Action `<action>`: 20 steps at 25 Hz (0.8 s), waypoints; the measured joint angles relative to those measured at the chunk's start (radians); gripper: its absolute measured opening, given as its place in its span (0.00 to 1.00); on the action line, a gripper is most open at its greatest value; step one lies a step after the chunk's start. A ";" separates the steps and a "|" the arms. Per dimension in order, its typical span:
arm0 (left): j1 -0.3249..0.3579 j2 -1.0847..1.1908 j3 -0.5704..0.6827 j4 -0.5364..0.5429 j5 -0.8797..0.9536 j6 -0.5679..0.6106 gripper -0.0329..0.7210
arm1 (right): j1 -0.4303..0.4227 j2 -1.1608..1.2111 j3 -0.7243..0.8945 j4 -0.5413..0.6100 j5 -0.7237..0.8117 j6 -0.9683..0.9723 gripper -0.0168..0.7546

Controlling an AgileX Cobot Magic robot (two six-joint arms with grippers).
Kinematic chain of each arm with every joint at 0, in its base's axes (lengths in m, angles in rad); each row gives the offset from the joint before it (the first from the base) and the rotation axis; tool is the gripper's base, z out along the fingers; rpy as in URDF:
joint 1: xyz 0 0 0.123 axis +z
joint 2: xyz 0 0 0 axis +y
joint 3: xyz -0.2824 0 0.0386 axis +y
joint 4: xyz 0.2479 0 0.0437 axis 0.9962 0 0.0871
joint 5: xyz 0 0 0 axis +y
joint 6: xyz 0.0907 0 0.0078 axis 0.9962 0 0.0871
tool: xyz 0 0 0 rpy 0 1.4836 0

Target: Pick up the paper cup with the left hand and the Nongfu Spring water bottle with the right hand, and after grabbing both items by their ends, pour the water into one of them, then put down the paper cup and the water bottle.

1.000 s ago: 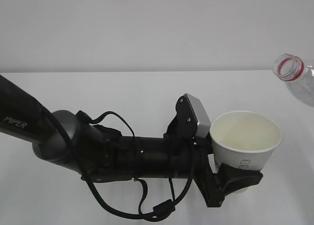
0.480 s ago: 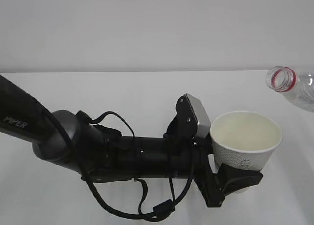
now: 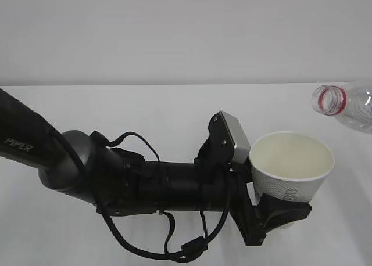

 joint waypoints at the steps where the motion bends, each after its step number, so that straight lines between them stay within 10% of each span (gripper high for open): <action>1: 0.000 0.000 0.000 0.000 0.002 0.000 0.77 | 0.000 0.000 0.000 0.000 -0.012 -0.002 0.62; 20: 0.000 0.000 0.000 0.000 0.006 0.000 0.77 | 0.000 0.000 0.000 0.000 -0.068 -0.086 0.62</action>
